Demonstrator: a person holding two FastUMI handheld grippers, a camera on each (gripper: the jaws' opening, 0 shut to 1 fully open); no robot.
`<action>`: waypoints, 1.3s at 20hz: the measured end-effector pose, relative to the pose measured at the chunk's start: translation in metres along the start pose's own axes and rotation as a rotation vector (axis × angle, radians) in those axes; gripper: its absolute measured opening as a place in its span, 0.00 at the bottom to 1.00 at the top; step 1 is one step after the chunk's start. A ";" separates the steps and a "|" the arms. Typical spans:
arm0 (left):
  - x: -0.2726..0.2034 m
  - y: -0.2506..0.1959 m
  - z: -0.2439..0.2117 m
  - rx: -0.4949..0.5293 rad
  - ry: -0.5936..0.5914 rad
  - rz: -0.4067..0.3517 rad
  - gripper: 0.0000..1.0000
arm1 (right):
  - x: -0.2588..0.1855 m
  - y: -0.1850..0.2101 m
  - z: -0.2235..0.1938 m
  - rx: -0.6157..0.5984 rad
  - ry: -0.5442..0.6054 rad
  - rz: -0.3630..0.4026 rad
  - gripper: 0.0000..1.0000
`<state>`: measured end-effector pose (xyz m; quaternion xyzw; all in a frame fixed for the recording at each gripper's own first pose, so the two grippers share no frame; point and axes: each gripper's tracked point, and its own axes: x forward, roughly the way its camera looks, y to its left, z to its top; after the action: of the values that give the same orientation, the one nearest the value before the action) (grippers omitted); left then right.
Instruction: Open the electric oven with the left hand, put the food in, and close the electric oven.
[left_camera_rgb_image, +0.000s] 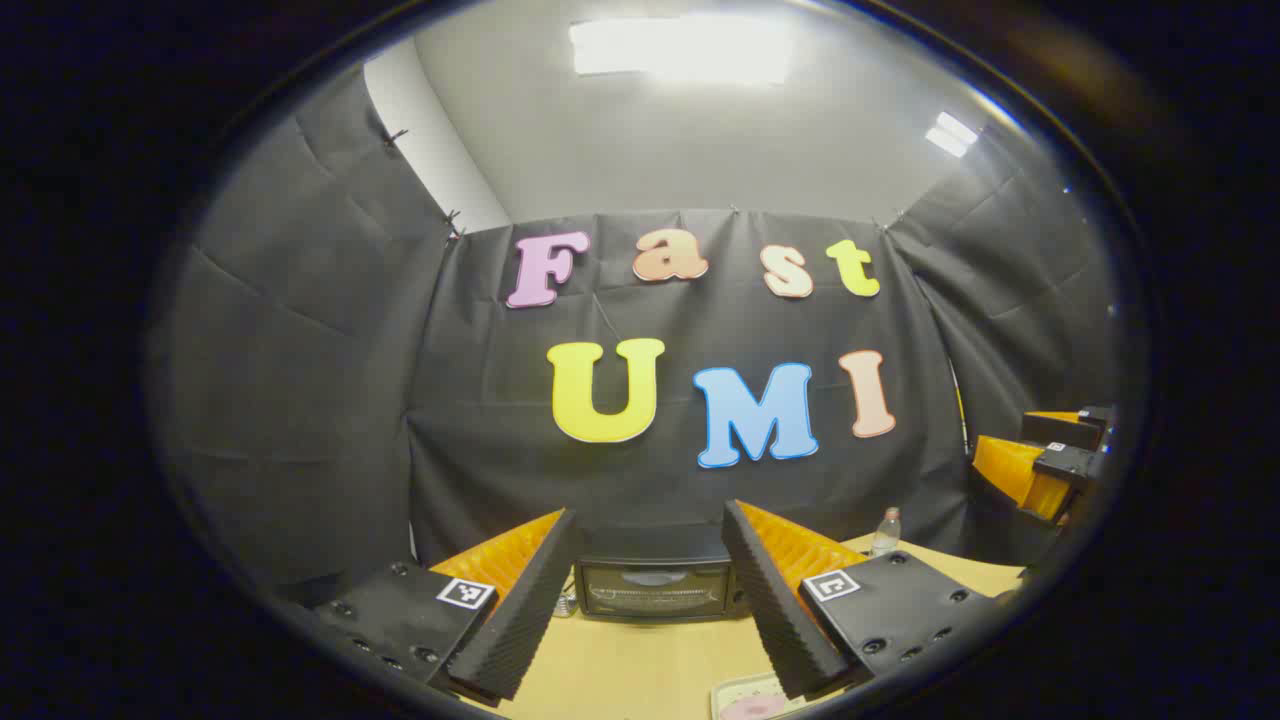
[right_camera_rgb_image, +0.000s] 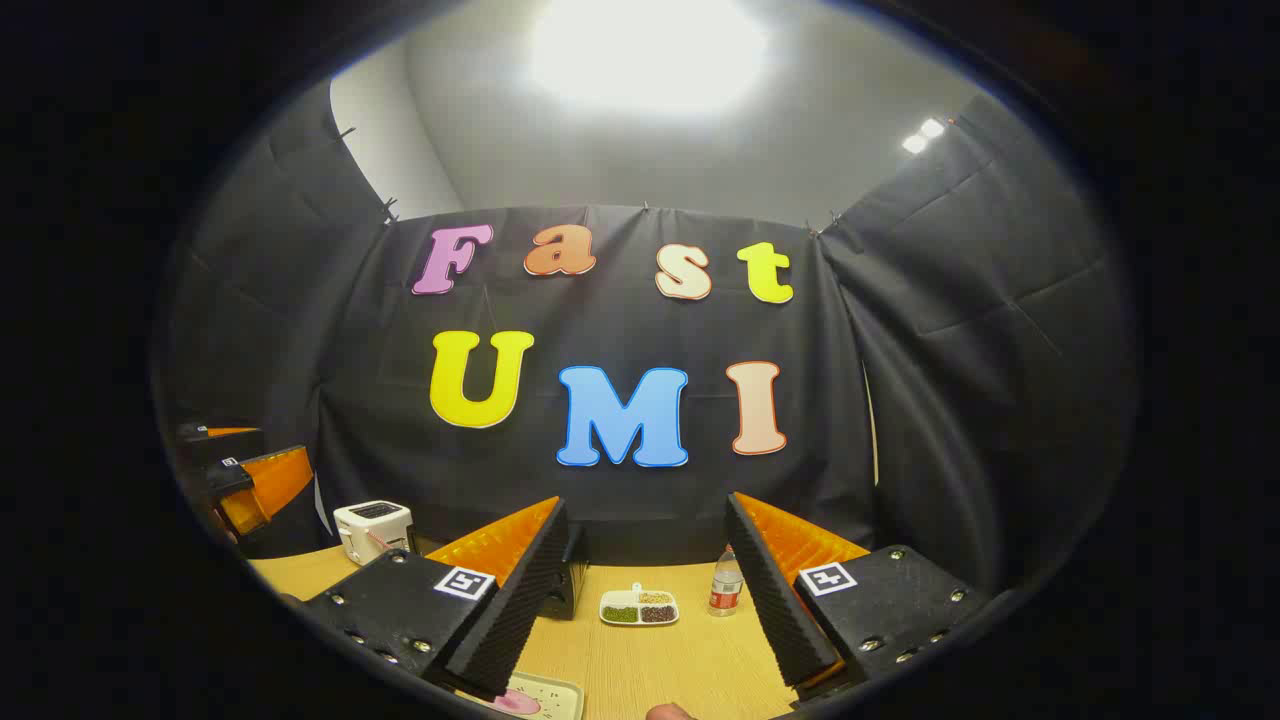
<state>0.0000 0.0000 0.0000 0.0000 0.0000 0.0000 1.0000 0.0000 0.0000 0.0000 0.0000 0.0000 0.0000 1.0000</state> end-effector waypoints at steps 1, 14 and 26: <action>0.002 0.001 0.000 0.000 0.001 0.000 1.00 | 0.002 0.001 -0.001 0.002 0.001 0.001 0.95; 0.014 0.006 -0.003 0.018 0.005 0.027 1.00 | 0.018 0.003 -0.009 0.020 0.007 0.013 0.95; 0.028 -0.024 -0.005 0.043 0.012 0.077 0.91 | 0.031 -0.015 -0.025 0.026 0.011 0.088 0.95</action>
<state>0.0276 -0.0241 -0.0046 0.0213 0.0060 0.0384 0.9990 0.0311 -0.0153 -0.0246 0.0129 0.0053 0.0440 0.9989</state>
